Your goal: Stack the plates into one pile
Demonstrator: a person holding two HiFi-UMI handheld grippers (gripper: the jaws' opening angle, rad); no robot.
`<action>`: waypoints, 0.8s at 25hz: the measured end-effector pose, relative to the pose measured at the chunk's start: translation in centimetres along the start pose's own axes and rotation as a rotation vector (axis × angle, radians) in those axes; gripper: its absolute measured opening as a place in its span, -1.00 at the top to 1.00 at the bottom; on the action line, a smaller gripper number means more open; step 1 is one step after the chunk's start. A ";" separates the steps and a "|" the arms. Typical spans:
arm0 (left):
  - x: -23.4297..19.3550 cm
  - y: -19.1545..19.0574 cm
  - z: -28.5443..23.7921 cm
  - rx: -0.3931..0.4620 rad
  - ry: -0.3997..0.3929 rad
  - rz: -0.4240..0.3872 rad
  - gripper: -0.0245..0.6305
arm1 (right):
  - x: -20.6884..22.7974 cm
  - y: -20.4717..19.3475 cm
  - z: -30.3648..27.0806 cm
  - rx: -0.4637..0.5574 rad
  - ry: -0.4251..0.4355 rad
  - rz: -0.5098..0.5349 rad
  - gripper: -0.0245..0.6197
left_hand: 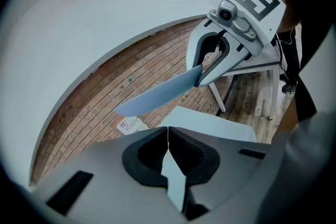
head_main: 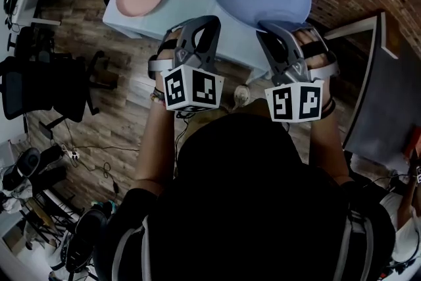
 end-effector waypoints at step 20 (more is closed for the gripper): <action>-18.0 -16.1 4.8 0.048 -0.048 -0.036 0.85 | 0.6 14.7 -20.0 -0.066 -0.041 -0.062 0.73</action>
Point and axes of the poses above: the fingertips, and each gripper's own axes: z backward along the fingers, x to its right, y out of its top, the point moved 1 cm from there along z, backward along the fingers, and after that the axes turned 6 degrees about x, right-handed, at the moved point
